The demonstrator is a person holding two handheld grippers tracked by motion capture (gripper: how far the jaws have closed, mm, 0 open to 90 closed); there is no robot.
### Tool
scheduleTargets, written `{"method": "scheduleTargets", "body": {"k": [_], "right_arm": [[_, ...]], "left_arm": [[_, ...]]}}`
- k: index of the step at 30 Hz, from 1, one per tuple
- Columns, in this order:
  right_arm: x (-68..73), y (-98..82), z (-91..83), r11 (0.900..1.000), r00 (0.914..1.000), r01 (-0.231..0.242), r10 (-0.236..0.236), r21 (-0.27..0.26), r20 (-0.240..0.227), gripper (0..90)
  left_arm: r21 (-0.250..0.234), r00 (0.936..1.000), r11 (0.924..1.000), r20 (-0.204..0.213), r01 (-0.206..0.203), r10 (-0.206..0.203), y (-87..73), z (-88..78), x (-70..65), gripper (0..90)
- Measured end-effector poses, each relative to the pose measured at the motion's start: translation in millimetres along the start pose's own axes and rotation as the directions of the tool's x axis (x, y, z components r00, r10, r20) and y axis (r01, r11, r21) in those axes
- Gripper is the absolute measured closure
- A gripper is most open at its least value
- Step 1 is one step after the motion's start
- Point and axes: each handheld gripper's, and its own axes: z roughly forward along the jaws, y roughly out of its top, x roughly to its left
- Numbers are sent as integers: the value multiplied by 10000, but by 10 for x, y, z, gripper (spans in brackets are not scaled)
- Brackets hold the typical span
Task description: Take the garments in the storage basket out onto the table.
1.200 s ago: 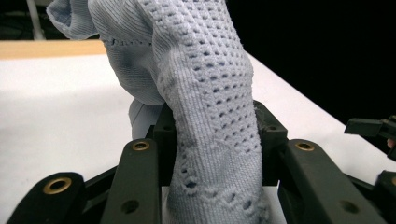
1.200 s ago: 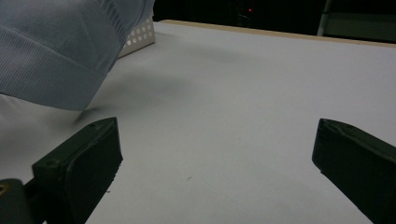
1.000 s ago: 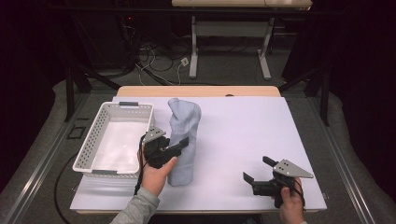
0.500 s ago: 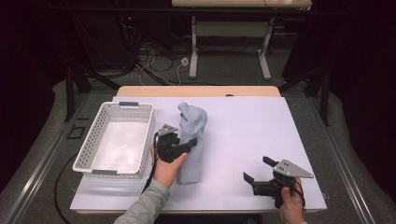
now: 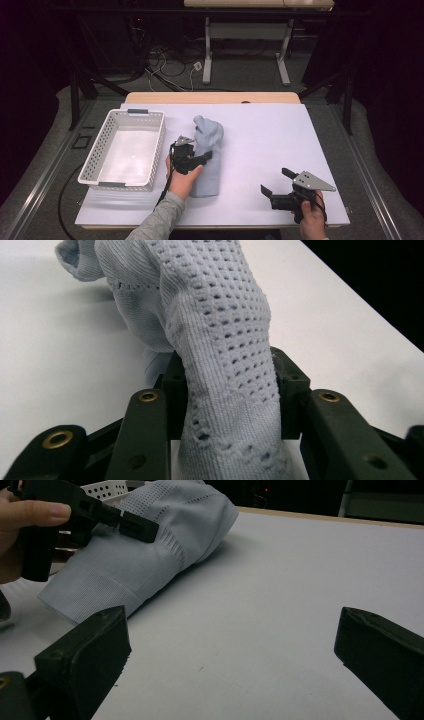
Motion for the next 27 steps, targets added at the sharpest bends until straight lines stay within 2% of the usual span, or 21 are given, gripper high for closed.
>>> {"method": "scheduleTargets", "body": {"k": [4, 12, 15, 20, 24, 27], "right_arm": [[2, -1, -5, 10000, 10000, -12, 12, 16, 27, 12], [3, -2, 4, 10000, 10000, -15, 15, -59, 10, 12], [6, 2, -5, 10000, 10000, -30, 30, 15, 8, 12], [1, 0, -4, 10000, 10000, -24, 24, -27, 30, 12], [5, 2, -4, 10000, 10000, -22, 22, -4, 20, 12], [5, 1, -2, 10000, 10000, -8, 8, -36, 10, 12]], "left_arm": [[13, 9996, 9996, 24, 298, -298, -32, 14, 51, 597], [-62, 9998, 9999, -151, 146, -147, -37, 11, 34, 552], [-148, 9994, 9998, -299, 150, -155, -40, 10, 23, 491], [-459, 9983, 9987, -539, 212, -237, -34, -26, 15, 336], [-765, 9961, 9968, -832, 220, -284, -25, -49, 9, 177], [-742, 9961, 9970, -835, 238, -300, -25, -61, 7, 138]]}}
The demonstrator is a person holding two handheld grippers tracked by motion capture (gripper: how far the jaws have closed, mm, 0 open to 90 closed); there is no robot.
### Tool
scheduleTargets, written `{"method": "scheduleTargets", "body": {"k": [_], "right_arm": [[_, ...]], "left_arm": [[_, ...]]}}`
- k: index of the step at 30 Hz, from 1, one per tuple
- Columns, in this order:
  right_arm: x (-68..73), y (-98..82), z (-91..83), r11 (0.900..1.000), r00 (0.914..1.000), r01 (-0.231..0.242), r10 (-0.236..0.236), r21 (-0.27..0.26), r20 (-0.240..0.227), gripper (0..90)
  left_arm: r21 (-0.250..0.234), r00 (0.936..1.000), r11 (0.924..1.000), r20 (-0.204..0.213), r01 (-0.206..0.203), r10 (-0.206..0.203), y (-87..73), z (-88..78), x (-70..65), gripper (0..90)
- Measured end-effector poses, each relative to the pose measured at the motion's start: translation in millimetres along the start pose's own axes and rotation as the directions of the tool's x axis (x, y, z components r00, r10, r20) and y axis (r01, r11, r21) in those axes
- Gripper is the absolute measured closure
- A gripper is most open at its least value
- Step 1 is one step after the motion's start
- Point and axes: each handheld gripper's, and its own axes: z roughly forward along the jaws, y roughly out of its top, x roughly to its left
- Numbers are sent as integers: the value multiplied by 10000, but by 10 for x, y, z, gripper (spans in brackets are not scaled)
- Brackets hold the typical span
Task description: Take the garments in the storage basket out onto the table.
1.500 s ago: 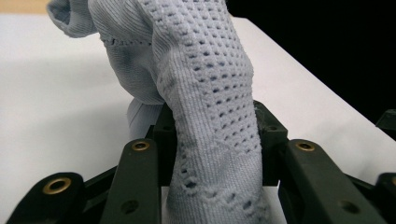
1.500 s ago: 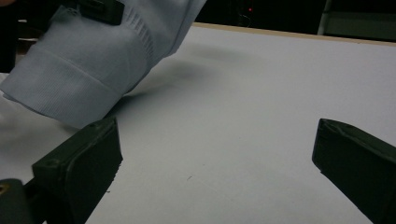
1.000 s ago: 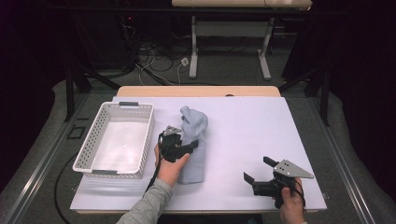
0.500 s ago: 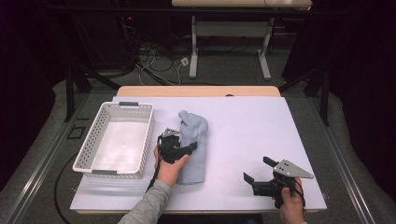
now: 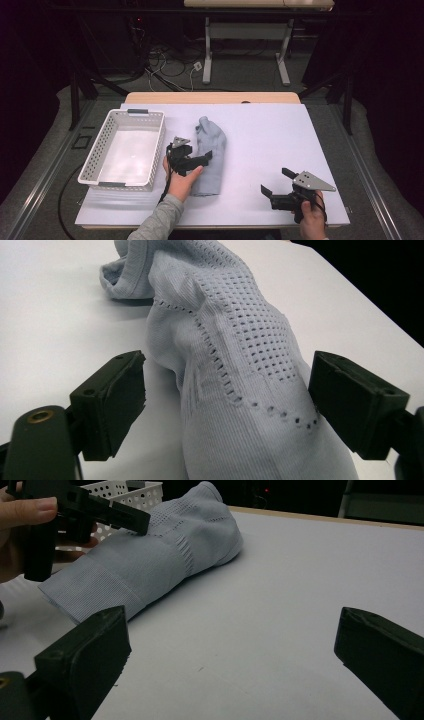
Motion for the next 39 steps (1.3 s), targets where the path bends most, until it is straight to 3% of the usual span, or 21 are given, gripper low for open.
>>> {"method": "scheduleTargets", "body": {"k": [5, 12, 17, 24, 28, 34, 39], "right_arm": [[0, 1, -2, 10000, 10000, -18, 18, 28, 9, 12], [-7, 0, -3, 10000, 10000, 23, -23, -18, 48, 12], [-1, 0, -4, 10000, 10000, -8, 8, -3, 57, 12], [2, -1, -3, 10000, 10000, -35, 35, 27, 26, 12], [2, -3, -4, 10000, 10000, -51, 51, 20, 35, 12], [0, -6, -1, 10000, 10000, 4, -4, 42, 46, 12], [14, -11, 9, 10000, 10000, -38, 38, 25, 68, 12]], "left_arm": [[103, 10000, 9999, -34, 63, -62, -7, -1, -7, 54], [0, 9999, 10000, 82, 72, -72, 7, -60, -24, 12], [-116, 9993, 9999, 386, 23, -18, 50, -178, -32, 4], [-497, 9952, 9983, 913, -296, 341, 109, -433, -17, 4], [-773, 9892, 9955, 1316, -545, 643, 131, -591, 24, 4], [-1309, 9822, 9851, 1360, -1118, 1296, 161, -865, 57, 4], [-1573, 9788, 9799, 1442, -1227, 1457, 176, -1073, 108, 5]]}}
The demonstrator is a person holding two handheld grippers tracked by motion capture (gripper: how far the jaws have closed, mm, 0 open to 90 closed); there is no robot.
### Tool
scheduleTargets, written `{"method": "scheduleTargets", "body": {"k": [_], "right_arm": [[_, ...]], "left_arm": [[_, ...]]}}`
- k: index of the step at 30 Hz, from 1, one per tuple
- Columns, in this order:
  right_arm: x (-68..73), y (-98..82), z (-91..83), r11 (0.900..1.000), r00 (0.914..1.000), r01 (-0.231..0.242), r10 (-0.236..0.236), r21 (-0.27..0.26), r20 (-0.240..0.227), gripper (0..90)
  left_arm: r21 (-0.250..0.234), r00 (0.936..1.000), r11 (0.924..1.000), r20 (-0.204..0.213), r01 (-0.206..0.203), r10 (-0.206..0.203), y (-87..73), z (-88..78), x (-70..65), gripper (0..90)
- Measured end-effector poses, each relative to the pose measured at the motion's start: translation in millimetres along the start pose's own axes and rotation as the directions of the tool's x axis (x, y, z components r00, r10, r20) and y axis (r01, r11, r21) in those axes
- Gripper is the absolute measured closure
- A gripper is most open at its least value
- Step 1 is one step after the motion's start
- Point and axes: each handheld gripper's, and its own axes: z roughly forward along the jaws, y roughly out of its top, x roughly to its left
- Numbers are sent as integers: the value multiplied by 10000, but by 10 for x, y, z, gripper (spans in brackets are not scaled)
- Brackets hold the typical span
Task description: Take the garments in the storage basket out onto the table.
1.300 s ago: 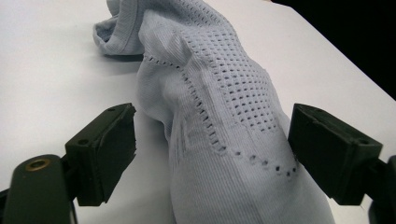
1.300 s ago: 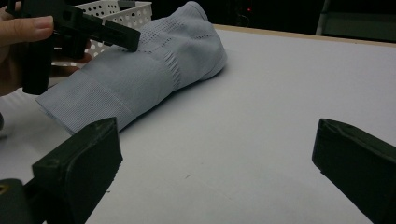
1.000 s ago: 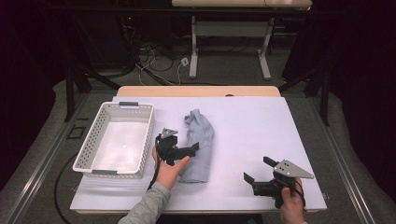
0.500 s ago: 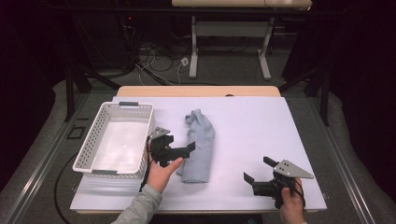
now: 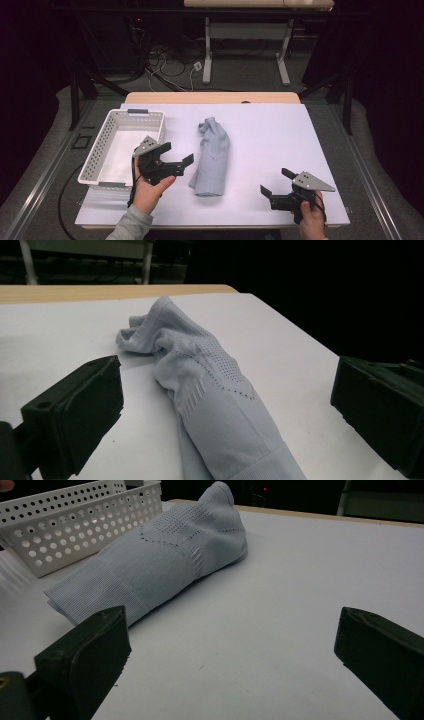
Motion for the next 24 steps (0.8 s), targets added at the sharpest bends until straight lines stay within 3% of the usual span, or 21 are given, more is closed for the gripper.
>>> {"method": "scheduleTargets", "body": {"k": [13, 24], "right_arm": [[2, -8, 0, 10000, 9999, 28, -28, 76, 106, 12], [13, -21, 13, 9998, 9998, -38, 34, 196, 197, 12]], "left_arm": [[-406, 9997, 9991, -211, -110, 102, -48, -464, 157, 6], [-600, 9989, 9977, -343, 304, -325, -203, -665, 237, 11]]}}
